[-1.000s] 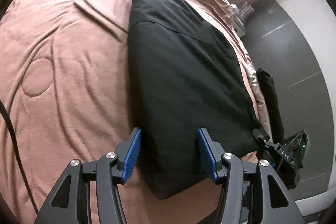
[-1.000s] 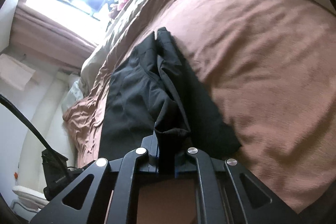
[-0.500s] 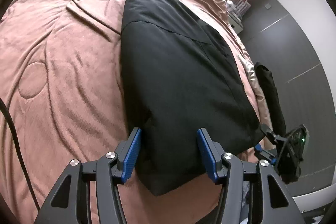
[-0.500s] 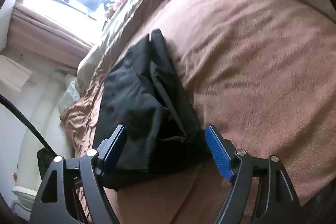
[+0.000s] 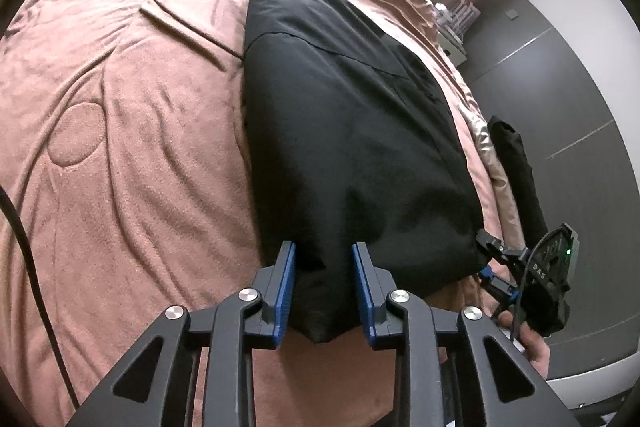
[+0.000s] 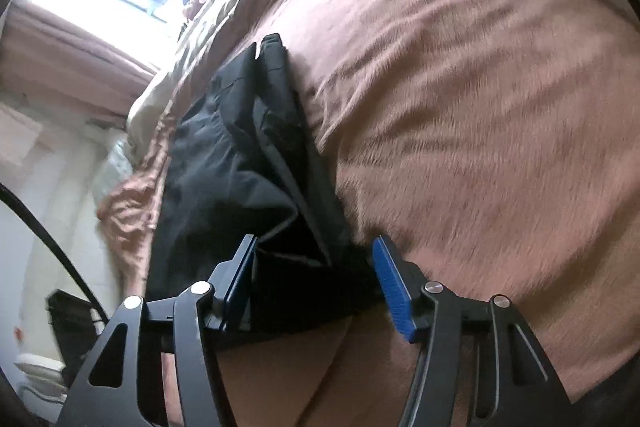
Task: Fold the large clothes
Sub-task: 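Grasp the folded black jacket end with both grippers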
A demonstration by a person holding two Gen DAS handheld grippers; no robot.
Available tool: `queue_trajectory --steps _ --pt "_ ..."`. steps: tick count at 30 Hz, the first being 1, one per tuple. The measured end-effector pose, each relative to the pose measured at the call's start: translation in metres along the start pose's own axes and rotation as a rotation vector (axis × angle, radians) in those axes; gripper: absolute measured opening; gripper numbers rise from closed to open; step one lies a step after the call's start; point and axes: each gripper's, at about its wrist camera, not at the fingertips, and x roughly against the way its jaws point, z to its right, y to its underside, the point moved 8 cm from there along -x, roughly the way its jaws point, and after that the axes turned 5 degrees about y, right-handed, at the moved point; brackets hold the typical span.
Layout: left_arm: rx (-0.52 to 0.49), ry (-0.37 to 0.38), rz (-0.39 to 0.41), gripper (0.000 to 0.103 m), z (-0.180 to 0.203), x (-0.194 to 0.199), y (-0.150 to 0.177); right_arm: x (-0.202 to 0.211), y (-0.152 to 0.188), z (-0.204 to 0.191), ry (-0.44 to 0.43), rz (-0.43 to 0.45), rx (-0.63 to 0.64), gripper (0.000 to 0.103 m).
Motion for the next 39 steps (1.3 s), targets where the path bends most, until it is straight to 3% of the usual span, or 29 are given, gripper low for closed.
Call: queue_trajectory --steps 11,12,13,14,19,28,34,37,39 --pt "-0.107 -0.076 0.006 0.026 0.025 -0.003 -0.001 0.001 0.008 0.005 -0.043 -0.066 -0.020 0.060" --pt "-0.099 -0.077 0.006 0.023 0.024 -0.003 -0.001 0.002 0.008 0.005 -0.051 -0.065 -0.022 0.049" --pt "-0.084 -0.073 0.008 0.022 0.022 -0.003 -0.001 0.002 0.011 0.005 -0.079 -0.084 -0.040 0.030" --pt "-0.079 -0.071 0.015 0.020 0.020 0.000 -0.001 0.002 0.013 0.005 -0.112 -0.099 -0.061 0.021" --pt "-0.086 -0.056 0.031 0.016 0.019 0.017 0.000 0.019 0.023 -0.001 -0.145 -0.088 -0.045 0.015" --pt "-0.118 -0.051 0.012 0.016 0.010 0.057 0.027 0.046 0.070 -0.014 -0.197 -0.148 0.053 0.014" --pt "-0.119 -0.039 -0.022 0.016 0.002 0.071 0.053 0.051 0.086 -0.001 -0.211 -0.188 0.085 0.014" --pt "-0.123 -0.053 -0.051 0.021 -0.001 0.063 0.056 0.049 0.078 0.003 -0.147 -0.182 0.114 0.023" --pt "-0.111 -0.066 -0.071 0.026 -0.005 0.057 0.053 0.047 0.069 0.006 -0.113 -0.173 0.123 0.037"
